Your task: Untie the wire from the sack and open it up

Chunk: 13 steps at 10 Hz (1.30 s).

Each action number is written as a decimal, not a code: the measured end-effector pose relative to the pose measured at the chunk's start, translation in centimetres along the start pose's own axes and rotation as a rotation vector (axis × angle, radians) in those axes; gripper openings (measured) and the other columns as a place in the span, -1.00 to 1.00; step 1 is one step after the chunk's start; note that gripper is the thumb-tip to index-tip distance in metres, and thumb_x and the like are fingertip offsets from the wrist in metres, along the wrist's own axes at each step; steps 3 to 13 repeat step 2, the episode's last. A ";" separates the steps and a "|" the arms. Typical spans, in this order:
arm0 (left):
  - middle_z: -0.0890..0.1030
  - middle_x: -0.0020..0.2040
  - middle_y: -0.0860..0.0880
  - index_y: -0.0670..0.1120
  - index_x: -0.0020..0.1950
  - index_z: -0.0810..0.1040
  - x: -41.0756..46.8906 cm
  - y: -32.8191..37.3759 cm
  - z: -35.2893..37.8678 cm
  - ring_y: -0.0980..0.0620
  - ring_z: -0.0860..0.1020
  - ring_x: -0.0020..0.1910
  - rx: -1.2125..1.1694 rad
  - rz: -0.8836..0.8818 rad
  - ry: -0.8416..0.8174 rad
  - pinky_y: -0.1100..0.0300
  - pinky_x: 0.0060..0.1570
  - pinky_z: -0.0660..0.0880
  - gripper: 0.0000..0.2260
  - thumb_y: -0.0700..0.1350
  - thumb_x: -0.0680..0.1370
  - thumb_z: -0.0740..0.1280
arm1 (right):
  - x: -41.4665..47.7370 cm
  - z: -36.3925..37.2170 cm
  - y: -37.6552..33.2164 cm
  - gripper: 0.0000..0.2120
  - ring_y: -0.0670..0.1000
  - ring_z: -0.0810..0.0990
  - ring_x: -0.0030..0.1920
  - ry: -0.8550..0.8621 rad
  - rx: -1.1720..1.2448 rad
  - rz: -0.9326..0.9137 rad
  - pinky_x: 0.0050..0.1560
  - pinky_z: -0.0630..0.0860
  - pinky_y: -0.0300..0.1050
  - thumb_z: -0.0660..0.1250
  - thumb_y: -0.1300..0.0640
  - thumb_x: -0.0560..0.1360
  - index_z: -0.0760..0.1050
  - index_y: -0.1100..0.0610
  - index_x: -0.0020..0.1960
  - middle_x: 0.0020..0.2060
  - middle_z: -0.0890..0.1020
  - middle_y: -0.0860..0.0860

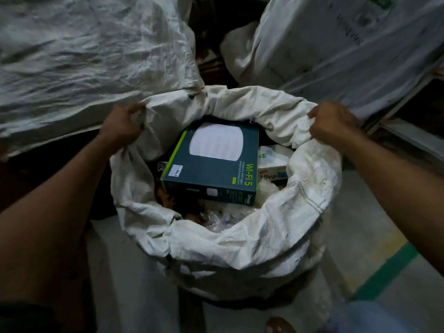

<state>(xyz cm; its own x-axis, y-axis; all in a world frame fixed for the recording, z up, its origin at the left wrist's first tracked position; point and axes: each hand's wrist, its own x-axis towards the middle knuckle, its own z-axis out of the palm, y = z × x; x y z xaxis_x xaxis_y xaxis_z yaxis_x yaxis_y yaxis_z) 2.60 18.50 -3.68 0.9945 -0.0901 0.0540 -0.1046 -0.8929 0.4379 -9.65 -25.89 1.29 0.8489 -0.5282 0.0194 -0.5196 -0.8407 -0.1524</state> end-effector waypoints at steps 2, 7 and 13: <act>0.42 0.39 -0.23 0.02 0.46 0.49 -2.4 4.1 -3.0 -0.22 0.43 0.38 -0.029 0.031 0.104 -0.06 0.37 0.42 -0.49 -0.08 0.49 0.39 | -1.2 -3.1 -1.6 -0.50 0.21 0.50 0.34 -0.048 0.177 -0.123 0.33 0.48 0.08 0.42 0.24 0.36 0.60 0.06 0.30 0.32 0.55 0.15; 0.42 0.39 -0.23 0.02 0.46 0.49 -2.4 4.1 -3.0 -0.22 0.43 0.38 -0.029 0.031 0.104 -0.06 0.37 0.42 -0.49 -0.08 0.49 0.39 | -1.2 -3.1 -1.6 -0.50 0.21 0.50 0.34 -0.048 0.177 -0.123 0.33 0.48 0.08 0.42 0.24 0.36 0.60 0.06 0.30 0.32 0.55 0.15; 0.42 0.39 -0.23 0.02 0.46 0.49 -2.4 4.1 -3.0 -0.22 0.43 0.38 -0.029 0.031 0.104 -0.06 0.37 0.42 -0.49 -0.08 0.49 0.39 | -1.2 -3.1 -1.6 -0.50 0.21 0.50 0.34 -0.048 0.177 -0.123 0.33 0.48 0.08 0.42 0.24 0.36 0.60 0.06 0.30 0.32 0.55 0.15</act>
